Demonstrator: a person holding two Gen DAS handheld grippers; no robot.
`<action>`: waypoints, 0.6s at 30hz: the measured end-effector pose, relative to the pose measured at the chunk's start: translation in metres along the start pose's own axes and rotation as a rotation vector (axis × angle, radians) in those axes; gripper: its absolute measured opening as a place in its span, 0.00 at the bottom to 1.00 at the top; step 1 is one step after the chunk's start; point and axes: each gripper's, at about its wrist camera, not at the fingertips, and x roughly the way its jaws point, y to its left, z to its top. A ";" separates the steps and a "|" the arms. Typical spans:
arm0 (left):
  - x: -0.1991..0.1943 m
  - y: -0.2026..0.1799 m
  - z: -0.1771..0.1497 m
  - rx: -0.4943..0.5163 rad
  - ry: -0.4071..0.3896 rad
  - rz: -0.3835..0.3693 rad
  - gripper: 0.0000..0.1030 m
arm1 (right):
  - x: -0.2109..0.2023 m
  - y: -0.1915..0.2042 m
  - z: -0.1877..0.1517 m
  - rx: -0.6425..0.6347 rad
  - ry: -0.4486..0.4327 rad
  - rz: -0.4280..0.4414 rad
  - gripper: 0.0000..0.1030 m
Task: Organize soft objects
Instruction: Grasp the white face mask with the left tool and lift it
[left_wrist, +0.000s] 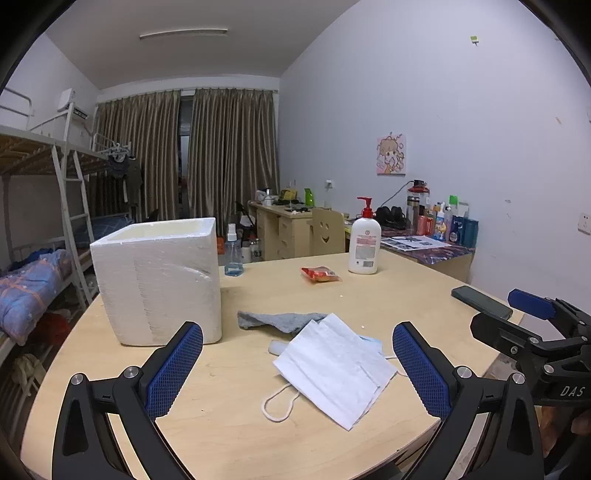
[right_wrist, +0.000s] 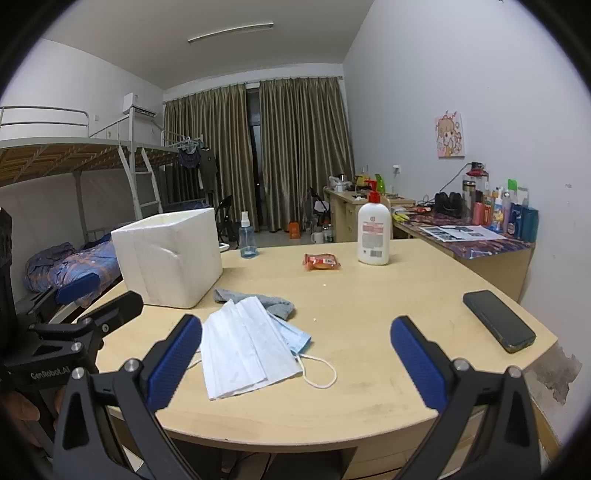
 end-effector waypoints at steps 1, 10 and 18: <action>0.000 0.000 0.000 0.001 0.002 -0.001 1.00 | 0.001 -0.001 0.000 0.001 0.003 -0.002 1.00; 0.014 -0.002 -0.003 0.005 0.035 -0.018 1.00 | 0.008 -0.006 -0.003 0.006 0.030 -0.003 1.00; 0.034 -0.003 -0.008 0.011 0.077 -0.034 1.00 | 0.019 -0.011 -0.008 0.010 0.062 -0.009 1.00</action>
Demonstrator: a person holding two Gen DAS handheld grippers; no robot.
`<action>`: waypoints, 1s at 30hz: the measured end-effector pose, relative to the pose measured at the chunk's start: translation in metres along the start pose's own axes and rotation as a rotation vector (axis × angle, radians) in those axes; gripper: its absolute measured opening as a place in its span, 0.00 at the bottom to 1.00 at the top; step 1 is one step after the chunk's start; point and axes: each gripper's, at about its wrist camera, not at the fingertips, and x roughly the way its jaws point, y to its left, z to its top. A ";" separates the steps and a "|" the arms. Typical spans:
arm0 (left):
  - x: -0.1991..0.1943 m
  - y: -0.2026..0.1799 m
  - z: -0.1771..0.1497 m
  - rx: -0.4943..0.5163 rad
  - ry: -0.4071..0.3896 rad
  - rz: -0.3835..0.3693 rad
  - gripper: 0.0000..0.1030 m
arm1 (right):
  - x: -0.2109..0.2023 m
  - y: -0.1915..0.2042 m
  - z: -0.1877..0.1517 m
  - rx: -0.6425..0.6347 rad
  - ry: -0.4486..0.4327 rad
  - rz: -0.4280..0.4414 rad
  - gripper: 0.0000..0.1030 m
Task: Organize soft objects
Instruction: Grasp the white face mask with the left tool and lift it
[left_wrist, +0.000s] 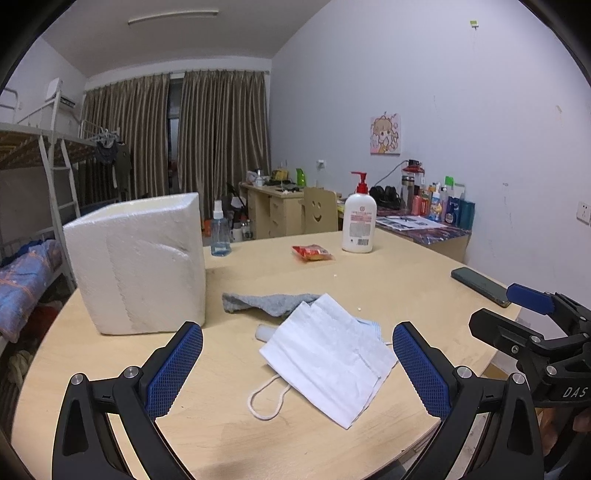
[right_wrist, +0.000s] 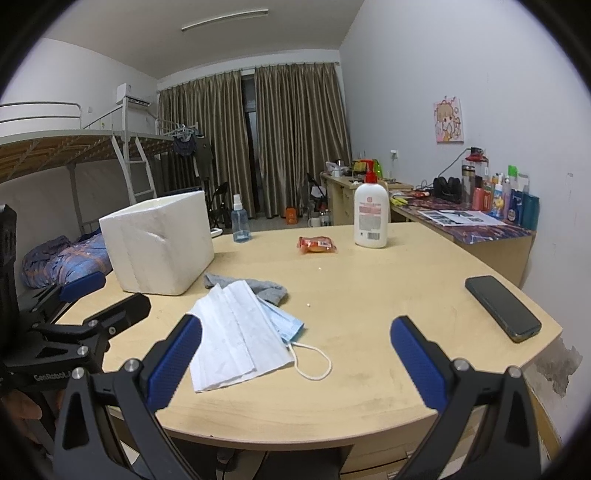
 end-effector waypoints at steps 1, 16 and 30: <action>0.002 0.001 -0.001 -0.002 0.007 -0.003 1.00 | 0.002 -0.001 0.000 0.002 0.004 -0.002 1.00; 0.061 -0.011 -0.011 0.013 0.157 -0.090 0.86 | 0.019 -0.025 -0.008 0.032 0.061 -0.029 1.00; 0.105 -0.019 -0.024 0.004 0.326 -0.080 0.57 | 0.017 -0.033 -0.010 0.045 0.062 -0.031 1.00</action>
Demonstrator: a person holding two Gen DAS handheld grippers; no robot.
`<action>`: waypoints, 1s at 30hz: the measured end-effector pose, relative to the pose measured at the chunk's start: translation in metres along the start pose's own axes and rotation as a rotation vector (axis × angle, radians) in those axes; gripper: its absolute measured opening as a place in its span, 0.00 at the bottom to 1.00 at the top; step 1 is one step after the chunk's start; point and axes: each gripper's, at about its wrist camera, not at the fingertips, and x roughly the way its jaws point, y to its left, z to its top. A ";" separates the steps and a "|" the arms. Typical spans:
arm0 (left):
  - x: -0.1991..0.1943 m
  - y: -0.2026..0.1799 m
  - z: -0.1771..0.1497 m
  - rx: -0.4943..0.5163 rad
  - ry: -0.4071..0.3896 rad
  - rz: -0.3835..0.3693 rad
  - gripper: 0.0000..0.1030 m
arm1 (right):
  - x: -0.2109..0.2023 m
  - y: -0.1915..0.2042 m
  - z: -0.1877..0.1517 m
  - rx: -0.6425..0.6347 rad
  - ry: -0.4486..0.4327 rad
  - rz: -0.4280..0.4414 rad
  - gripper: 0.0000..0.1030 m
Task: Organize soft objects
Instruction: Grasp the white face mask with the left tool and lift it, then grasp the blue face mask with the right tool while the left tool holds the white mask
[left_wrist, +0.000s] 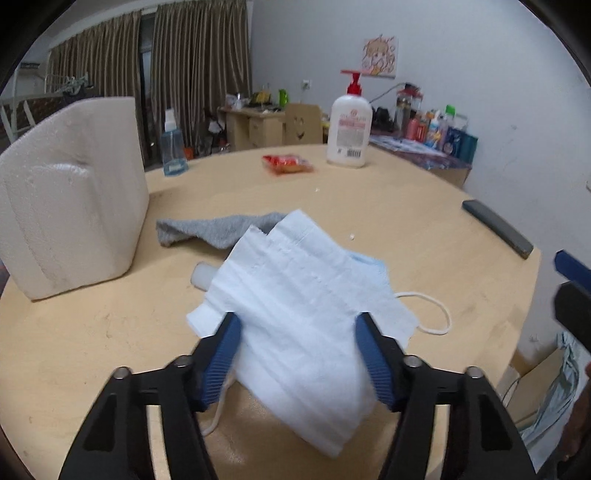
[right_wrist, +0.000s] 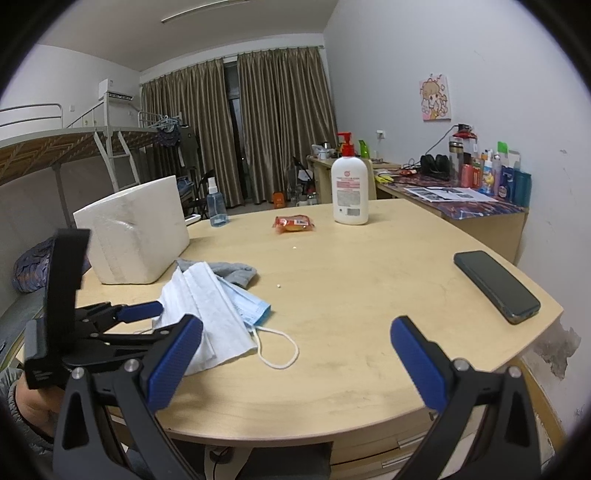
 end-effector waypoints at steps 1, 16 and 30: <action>0.004 0.000 0.000 0.000 0.013 0.008 0.54 | 0.000 0.000 0.000 0.000 -0.001 -0.001 1.00; -0.017 0.001 0.001 0.049 -0.067 -0.039 0.05 | -0.001 0.001 0.002 0.002 -0.004 -0.011 1.00; -0.118 0.034 0.024 0.028 -0.295 0.031 0.05 | -0.004 0.020 0.006 -0.031 -0.018 0.023 1.00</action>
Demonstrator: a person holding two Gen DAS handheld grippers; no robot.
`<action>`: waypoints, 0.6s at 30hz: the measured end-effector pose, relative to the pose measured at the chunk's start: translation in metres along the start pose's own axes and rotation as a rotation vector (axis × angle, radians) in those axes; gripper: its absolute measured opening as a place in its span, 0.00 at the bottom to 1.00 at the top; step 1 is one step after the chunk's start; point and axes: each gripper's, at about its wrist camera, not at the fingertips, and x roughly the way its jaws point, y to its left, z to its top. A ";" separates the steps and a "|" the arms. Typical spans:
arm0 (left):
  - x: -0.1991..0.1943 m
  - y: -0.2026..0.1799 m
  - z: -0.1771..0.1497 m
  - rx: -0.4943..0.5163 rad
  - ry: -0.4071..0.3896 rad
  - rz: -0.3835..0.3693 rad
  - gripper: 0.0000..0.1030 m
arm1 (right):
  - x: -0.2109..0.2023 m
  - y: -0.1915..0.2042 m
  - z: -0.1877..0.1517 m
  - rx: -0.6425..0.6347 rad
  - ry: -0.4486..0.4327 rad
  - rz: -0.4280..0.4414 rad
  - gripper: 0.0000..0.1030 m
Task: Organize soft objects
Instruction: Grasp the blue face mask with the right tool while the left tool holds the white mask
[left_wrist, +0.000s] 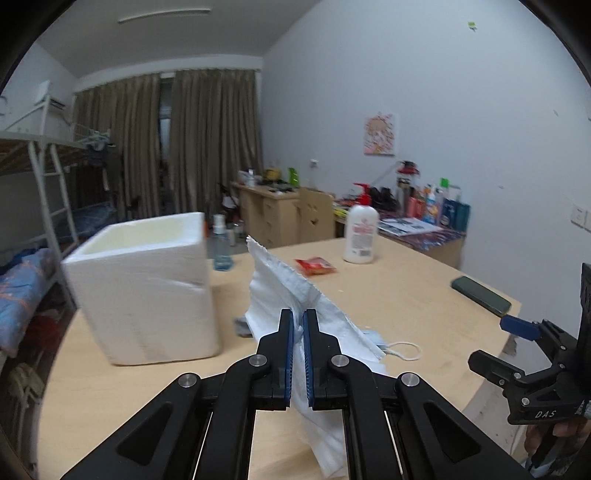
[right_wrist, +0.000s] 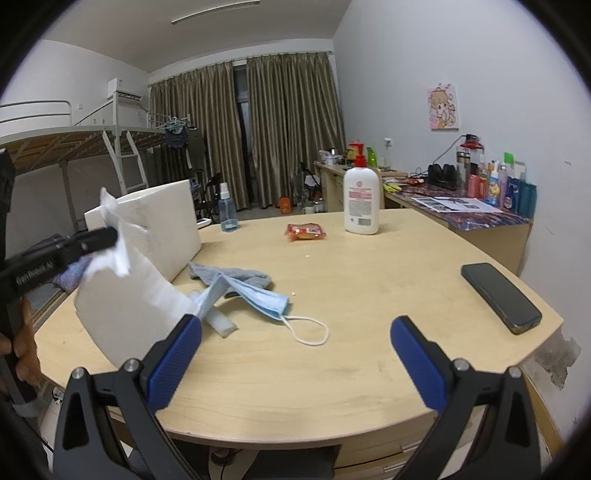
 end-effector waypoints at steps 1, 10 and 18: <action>-0.004 0.005 0.000 -0.006 -0.008 0.014 0.05 | 0.001 0.002 0.000 -0.003 0.001 0.008 1.00; -0.018 0.045 -0.021 -0.065 0.019 0.093 0.05 | 0.022 0.037 0.006 -0.052 0.024 0.076 1.00; -0.006 0.055 -0.041 -0.078 0.066 0.096 0.05 | 0.060 0.064 0.018 -0.068 0.072 0.123 1.00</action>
